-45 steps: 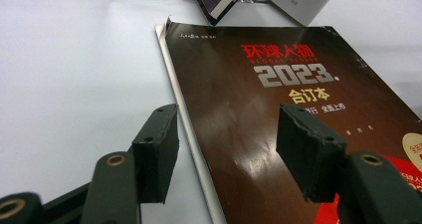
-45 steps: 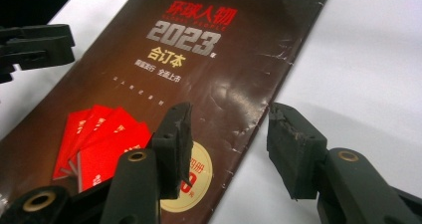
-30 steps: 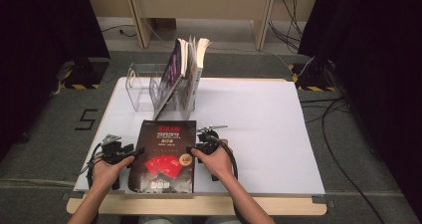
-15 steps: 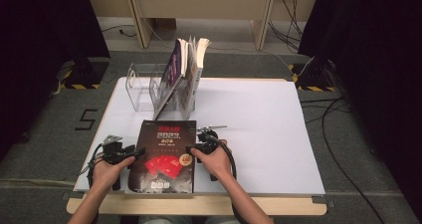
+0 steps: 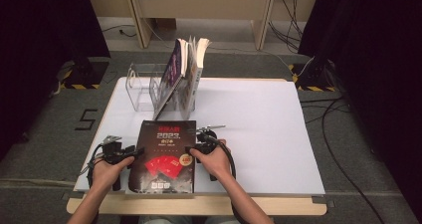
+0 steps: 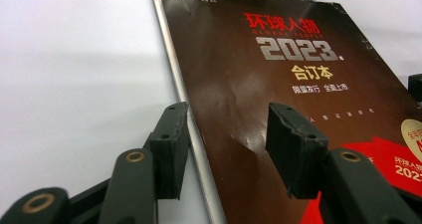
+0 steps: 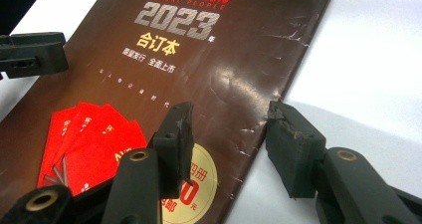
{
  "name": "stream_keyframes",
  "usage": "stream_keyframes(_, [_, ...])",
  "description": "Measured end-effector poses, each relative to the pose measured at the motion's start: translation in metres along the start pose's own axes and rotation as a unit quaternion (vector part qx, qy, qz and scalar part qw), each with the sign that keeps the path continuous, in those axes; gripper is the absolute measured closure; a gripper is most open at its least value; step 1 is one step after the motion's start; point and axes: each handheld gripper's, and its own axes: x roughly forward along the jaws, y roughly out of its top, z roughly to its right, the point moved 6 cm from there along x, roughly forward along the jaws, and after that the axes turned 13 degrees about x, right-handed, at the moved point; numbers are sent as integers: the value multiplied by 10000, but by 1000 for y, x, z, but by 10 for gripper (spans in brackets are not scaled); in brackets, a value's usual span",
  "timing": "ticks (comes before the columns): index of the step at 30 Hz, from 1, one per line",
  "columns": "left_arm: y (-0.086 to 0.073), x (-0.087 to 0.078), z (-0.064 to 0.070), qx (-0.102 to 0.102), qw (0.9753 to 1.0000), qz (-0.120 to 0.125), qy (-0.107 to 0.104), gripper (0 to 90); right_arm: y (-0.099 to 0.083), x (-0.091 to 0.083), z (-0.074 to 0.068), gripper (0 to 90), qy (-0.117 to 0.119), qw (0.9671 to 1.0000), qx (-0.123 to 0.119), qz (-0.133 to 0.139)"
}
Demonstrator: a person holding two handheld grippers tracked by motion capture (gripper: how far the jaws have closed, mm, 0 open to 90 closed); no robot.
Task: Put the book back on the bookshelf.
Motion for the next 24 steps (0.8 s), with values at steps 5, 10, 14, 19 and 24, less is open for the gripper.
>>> stream_keyframes(5, [-1, -2, 1, -30, 10000, -49, 15, 527, -1, 0, 0, 567, -73, 9998, -161, -9])
stream_keyframes(10, [-2, -3, 1, -29, 10000, -69, 16, 547, -1, -2, 1, 591, -81, 9998, -179, -47])
stream_keyframes(14, [-2, -3, 2, 27, 9999, -98, 50, 560, -3, -3, 0, 597, -98, 9996, -214, -122])
stream_keyframes(19, [-4, -5, 3, 71, 9999, -140, 69, 573, -4, -4, 0, 601, -96, 9996, -226, -134])
stream_keyframes(24, [-5, -7, 5, 143, 9997, -200, 85, 578, -7, -6, 0, 608, -71, 9996, -221, -145])
